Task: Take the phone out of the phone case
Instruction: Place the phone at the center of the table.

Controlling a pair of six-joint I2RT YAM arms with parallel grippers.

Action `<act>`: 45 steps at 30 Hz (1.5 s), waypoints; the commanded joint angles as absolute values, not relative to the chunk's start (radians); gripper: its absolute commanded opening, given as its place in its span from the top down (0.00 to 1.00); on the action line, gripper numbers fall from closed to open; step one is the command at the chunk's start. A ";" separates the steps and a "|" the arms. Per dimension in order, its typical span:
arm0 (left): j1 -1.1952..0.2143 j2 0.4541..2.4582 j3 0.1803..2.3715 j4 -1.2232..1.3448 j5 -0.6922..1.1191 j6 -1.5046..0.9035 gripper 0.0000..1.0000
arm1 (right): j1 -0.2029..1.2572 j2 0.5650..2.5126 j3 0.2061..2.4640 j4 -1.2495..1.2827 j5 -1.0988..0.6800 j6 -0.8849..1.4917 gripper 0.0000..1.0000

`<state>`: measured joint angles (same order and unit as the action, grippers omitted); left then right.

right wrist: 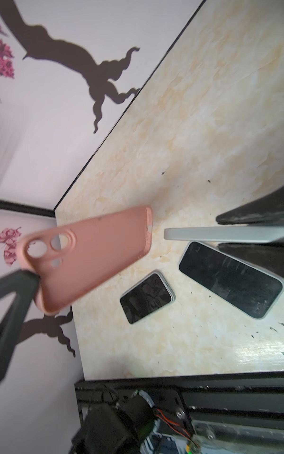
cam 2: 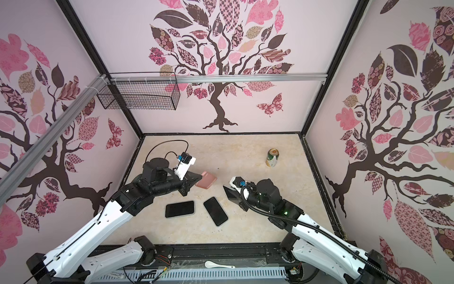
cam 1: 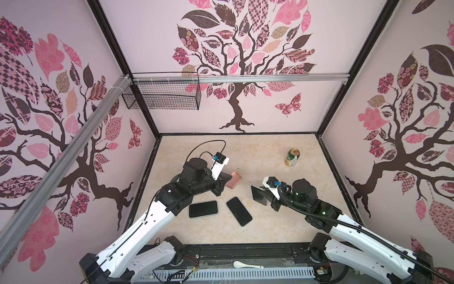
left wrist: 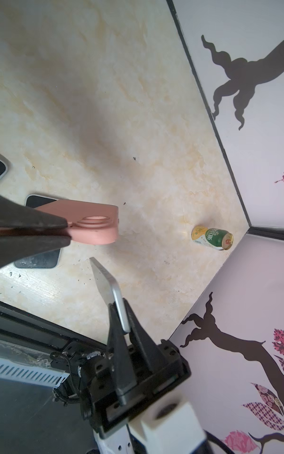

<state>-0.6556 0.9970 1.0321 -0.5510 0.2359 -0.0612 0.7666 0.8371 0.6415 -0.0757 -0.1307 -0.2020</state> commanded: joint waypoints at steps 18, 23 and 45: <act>-0.643 0.939 0.955 -0.501 0.246 -0.116 1.00 | 0.627 1.547 1.503 -0.856 0.129 0.358 1.00; -0.642 0.957 0.967 -0.499 0.256 -0.112 1.00 | 0.625 1.429 1.343 -0.746 -0.136 0.310 0.98; -0.611 1.216 1.145 -0.521 0.439 -0.054 1.00 | 0.276 2.153 1.933 -1.127 -0.469 0.086 1.00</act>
